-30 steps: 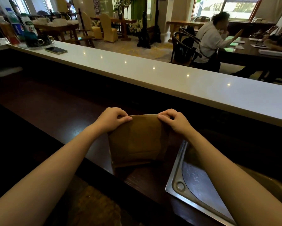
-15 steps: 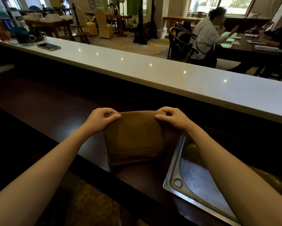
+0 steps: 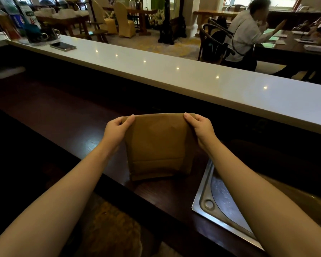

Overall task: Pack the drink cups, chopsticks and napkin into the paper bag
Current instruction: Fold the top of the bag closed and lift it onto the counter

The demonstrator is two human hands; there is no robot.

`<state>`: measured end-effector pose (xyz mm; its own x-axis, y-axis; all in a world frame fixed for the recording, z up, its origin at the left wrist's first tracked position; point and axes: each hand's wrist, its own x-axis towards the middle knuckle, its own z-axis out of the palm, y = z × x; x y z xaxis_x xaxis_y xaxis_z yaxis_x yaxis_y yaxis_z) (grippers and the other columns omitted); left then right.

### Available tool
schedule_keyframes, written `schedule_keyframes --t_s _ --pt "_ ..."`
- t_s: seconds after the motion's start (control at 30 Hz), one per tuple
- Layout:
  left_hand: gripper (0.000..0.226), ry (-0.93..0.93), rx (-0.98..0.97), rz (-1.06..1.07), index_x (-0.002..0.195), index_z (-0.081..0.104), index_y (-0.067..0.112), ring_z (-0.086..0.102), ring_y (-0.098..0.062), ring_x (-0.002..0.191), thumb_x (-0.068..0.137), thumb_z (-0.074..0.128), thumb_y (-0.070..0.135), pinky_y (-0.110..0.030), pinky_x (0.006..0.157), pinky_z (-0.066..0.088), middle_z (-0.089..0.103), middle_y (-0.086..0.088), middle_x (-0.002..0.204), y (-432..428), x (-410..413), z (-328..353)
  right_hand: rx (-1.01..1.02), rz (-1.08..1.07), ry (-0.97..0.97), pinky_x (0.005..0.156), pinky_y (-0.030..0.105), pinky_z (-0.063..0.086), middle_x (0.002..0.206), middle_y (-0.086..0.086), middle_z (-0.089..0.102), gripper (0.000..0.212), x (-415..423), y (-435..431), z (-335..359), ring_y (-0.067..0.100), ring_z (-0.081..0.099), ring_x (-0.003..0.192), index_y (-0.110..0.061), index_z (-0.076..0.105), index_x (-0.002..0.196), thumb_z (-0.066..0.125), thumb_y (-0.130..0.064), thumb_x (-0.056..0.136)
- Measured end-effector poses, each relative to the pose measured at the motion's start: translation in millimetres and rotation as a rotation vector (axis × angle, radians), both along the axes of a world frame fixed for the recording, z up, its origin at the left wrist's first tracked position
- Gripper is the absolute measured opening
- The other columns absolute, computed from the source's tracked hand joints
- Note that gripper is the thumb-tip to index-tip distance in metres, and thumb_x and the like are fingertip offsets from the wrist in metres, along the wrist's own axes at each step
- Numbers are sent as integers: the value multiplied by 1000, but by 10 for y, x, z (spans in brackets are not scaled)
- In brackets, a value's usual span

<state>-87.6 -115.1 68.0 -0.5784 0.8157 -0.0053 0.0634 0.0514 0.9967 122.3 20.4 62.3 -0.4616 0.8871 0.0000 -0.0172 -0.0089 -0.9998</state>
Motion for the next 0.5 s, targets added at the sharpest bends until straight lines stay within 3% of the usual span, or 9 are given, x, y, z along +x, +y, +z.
schedule_keyframes --t_s 0.07,0.17,0.3,0.5 --pt "20 -101 60 17 87 66 11 62 -19 82 88 58 29 -34 81 51 65 -8 85 70 27 56 6 -23 33 66 27 49 72 5 59 25 -36 17 50 15 57 68 -7 61 76 57 -26 91" --pt "24 -191 125 18 89 65 10 61 -23 86 89 56 32 -38 85 50 64 -8 86 147 50 97 10 -59 73 75 36 49 84 15 59 36 -53 38 69 22 57 78 7 61 93 55 -28 92" --pt "24 -142 119 18 86 65 14 58 -27 88 89 55 35 -43 86 48 62 -10 87 172 18 1 -48 -37 144 68 26 53 81 5 64 23 -78 19 22 15 63 73 -9 66 88 53 -26 94" --pt "15 -28 95 -96 96 65 28 62 -14 90 90 52 31 -29 80 53 65 -2 97 194 -38 -101 -101 -15 152 71 25 52 82 4 65 24 -22 46 -85 15 63 76 -10 66 89 49 -25 96"
